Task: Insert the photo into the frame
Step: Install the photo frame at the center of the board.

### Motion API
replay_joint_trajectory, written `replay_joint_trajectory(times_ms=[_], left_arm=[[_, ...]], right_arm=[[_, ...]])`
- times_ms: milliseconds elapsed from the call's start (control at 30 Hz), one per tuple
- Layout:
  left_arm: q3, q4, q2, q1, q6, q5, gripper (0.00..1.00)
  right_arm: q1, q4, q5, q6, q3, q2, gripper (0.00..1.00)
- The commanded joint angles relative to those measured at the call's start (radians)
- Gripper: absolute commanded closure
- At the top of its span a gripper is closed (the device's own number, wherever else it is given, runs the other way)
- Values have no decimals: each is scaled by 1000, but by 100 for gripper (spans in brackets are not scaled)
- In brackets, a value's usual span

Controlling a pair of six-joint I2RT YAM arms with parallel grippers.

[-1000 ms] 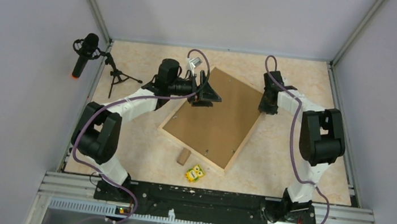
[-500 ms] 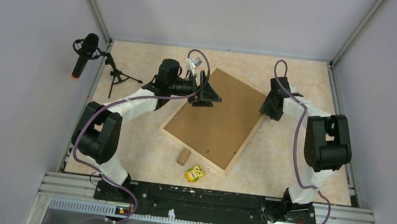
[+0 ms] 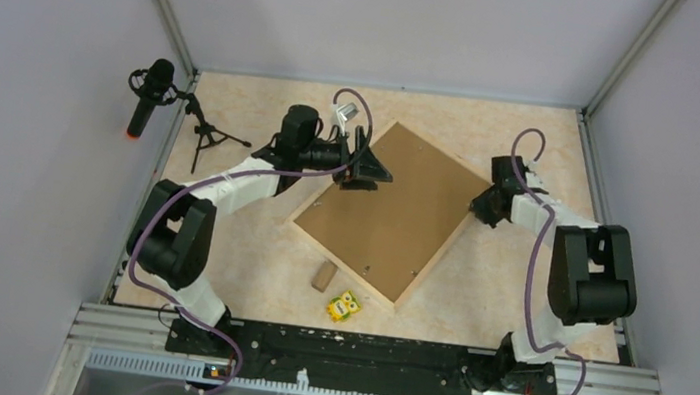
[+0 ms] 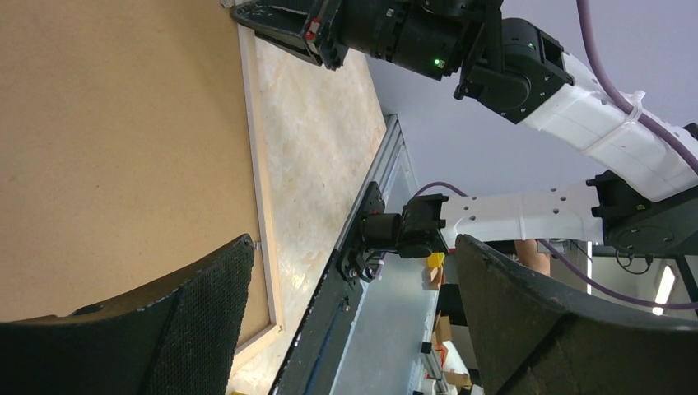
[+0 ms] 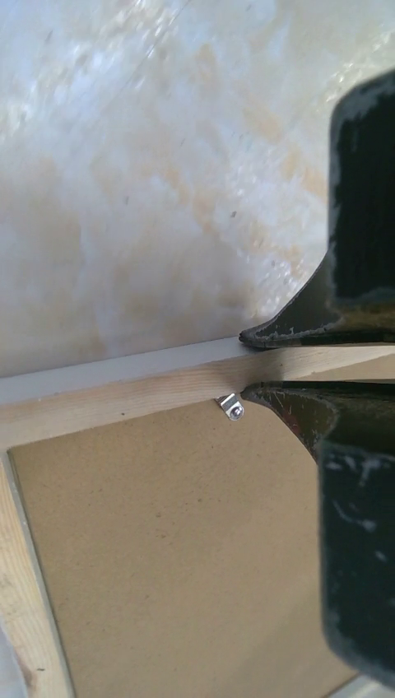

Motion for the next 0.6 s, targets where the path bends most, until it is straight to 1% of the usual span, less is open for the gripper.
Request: replay_joint_trajectory(times_ms=[0,133,267,367,467,500,567], left_arm=[[-1,29,-11,-5,21,10,5],[-2,28,-3,-6,20,12,5],[-7,50,-6,-6,-1,25,6],[-9,55,-16,-5,2,22,5],[-3,36,-13,-5,14,15,6],[-3,36,-10,-4,12,16,6],[-5,40,-9,-5,12,17,6]], right_arm=[[-94,-199,32,256,-156,-20,100],[-151,-157,-18,361,-262,-100,100],[-148,-130,-12,466,-361,-209,100],[-142,-84,12,551,-460,-333,100],[-131,-66,37,578,-530,-488,100],[-116,-77,47,574,-531,-525,98],[-90,-107,64,541,-518,-577,79]])
